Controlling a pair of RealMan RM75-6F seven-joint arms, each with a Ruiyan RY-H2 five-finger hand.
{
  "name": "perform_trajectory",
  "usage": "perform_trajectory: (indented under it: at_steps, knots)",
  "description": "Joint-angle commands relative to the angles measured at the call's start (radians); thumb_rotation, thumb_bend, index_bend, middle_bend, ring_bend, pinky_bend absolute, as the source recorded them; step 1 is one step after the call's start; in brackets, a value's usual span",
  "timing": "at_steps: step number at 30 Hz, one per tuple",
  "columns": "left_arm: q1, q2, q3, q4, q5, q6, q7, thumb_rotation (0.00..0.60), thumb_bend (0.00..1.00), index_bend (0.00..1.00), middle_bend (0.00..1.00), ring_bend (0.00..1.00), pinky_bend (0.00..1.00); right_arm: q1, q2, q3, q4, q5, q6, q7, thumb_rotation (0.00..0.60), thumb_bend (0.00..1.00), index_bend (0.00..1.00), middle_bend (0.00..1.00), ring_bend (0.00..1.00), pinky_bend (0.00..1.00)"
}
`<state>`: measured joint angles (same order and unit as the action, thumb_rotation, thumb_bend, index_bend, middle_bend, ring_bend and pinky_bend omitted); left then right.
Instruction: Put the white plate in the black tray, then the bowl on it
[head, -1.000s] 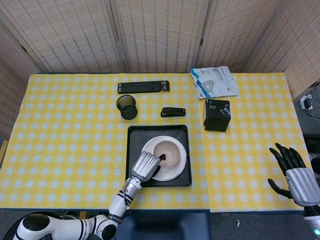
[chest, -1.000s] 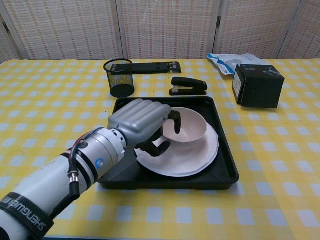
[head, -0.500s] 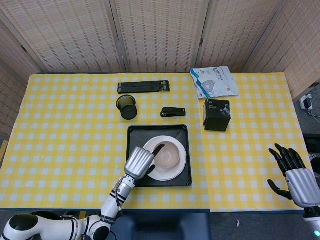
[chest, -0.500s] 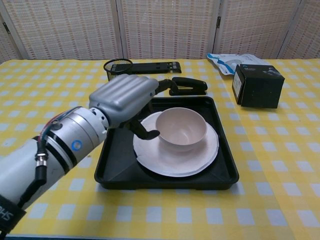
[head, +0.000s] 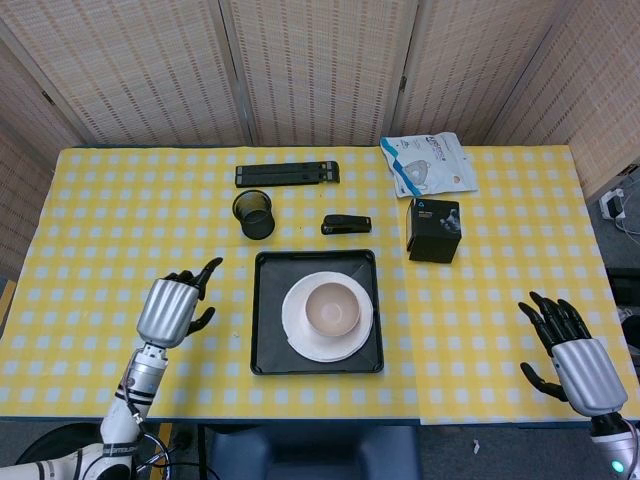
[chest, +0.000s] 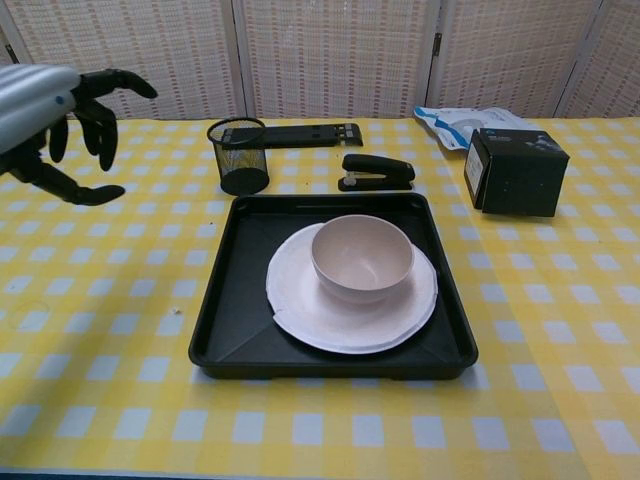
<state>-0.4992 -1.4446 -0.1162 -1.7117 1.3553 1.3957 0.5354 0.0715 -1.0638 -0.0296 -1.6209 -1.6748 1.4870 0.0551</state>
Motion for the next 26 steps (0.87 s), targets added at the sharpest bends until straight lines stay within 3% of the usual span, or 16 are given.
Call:
perform_trajectory:
  at_steps: [1,7,11,15,19,26]
  knots:
    - [0.111,0.100,0.080,0.004,0.056,0.098,-0.078,0.600,0.29,0.14,0.16,0.05,0.09,0.007,-0.015,0.003,0.004,-0.002,-0.008,-0.018,0.600,0.34,0.00,0.00,0.00,0.00]
    - [0.247,0.132,0.149,0.089,0.111,0.233,-0.158,0.600,0.29,0.12,0.11,0.00,0.01,0.015,-0.041,0.009,0.009,0.005,-0.018,-0.055,0.600,0.34,0.00,0.00,0.00,0.00]
    - [0.308,0.149,0.183,0.118,0.109,0.249,-0.233,0.600,0.29,0.12,0.10,0.00,0.01,0.017,-0.047,0.012,0.006,0.016,-0.025,-0.073,0.600,0.34,0.00,0.00,0.00,0.00]
    - [0.356,0.135,0.182,0.161,0.098,0.282,-0.220,0.600,0.29,0.12,0.09,0.00,0.00,0.013,-0.048,0.015,0.003,0.024,-0.017,-0.082,0.600,0.34,0.00,0.00,0.00,0.00]
    - [0.374,0.162,0.187,0.129,0.065,0.233,-0.220,0.600,0.29,0.10,0.06,0.00,0.00,0.008,-0.045,0.014,0.001,0.021,-0.005,-0.082,0.600,0.34,0.00,0.00,0.00,0.00]
    - [0.395,0.178,0.178,0.121,0.122,0.261,-0.233,0.600,0.29,0.09,0.05,0.00,0.00,-0.002,-0.036,0.005,-0.004,0.001,0.019,-0.072,0.600,0.34,0.00,0.00,0.00,0.00]
